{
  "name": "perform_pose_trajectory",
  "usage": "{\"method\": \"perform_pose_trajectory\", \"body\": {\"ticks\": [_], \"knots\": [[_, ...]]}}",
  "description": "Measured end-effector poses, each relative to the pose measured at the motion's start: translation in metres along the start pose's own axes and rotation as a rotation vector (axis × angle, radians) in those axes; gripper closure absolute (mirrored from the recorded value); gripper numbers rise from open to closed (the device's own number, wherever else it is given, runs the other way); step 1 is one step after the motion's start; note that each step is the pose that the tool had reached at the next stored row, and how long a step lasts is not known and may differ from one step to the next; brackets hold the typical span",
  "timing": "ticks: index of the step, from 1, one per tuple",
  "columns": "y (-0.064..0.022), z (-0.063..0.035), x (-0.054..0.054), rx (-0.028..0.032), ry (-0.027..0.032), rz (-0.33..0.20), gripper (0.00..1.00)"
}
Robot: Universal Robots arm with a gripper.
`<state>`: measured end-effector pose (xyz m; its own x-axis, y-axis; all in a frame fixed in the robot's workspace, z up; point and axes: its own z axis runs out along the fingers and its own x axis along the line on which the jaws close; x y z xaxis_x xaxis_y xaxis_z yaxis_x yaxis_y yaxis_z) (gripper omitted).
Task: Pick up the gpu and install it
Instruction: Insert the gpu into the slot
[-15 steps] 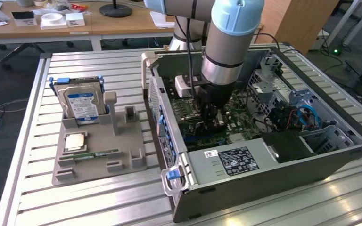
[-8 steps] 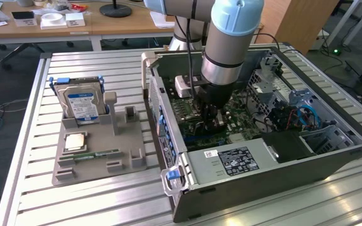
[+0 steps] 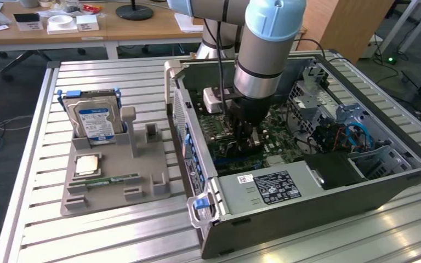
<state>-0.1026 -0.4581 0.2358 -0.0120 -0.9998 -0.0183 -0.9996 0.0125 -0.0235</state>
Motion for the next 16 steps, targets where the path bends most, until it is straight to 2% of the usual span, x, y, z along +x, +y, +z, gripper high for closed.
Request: {"method": "perform_pose_trajectory", "body": {"ticks": [14, 15, 16], "knots": [[0.0000, 0.0000, 0.0020, -0.0001, -0.0005, 0.000, 0.74], [0.0002, 0.0003, 0.0020, -0.0001, -0.0013, 0.000, 0.73], [0.0001, 0.0003, 0.0020, 0.0003, -0.0010, 0.000, 0.67]]}}
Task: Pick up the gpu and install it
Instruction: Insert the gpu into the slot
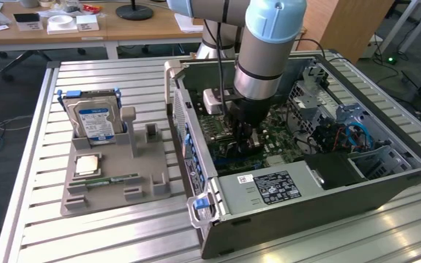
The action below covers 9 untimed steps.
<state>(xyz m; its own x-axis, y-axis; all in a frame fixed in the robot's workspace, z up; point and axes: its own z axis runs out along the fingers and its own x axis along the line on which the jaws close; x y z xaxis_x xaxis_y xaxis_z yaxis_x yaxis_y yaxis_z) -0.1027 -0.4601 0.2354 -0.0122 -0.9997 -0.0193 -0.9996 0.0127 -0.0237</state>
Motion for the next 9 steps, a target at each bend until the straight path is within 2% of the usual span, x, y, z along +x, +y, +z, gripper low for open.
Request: {"method": "perform_pose_trajectory", "body": {"ticks": [2, 3, 9], "knots": [[-0.0001, -0.0002, 0.0000, -0.0001, 0.0004, 0.000, 0.67], [-0.0001, -0.0003, 0.0000, -0.0002, 0.0005, 0.000, 0.61], [-0.0001, -0.0003, 0.0000, -0.0002, 0.0005, 0.000, 0.61]]}}
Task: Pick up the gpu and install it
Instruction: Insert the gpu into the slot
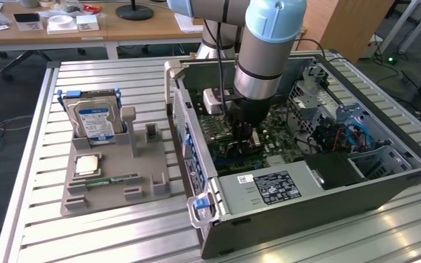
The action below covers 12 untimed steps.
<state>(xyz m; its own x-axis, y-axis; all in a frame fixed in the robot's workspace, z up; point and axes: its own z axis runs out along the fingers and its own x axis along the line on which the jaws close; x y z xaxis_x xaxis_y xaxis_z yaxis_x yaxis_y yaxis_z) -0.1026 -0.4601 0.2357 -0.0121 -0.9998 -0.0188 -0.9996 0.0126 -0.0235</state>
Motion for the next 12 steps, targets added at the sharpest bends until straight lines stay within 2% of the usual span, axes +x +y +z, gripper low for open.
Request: {"method": "perform_pose_trajectory", "body": {"ticks": [12], "knots": [[-0.0001, -0.0027, 0.0000, 0.0000, 0.0001, 0.000, 0.61]]}}
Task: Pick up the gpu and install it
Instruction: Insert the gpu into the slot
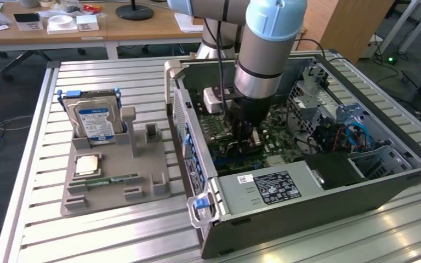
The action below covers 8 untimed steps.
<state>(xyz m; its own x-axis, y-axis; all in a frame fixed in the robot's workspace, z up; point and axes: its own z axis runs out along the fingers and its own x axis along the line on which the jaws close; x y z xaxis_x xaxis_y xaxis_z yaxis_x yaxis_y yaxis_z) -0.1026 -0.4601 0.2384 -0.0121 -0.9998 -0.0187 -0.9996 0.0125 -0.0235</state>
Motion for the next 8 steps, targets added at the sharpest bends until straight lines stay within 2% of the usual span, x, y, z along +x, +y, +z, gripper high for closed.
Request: {"method": "perform_pose_trajectory", "body": {"ticks": [8], "knots": [[-0.0004, -0.0156, 0.000, 0.0000, 0.0000, 0.000, 0.61]]}}
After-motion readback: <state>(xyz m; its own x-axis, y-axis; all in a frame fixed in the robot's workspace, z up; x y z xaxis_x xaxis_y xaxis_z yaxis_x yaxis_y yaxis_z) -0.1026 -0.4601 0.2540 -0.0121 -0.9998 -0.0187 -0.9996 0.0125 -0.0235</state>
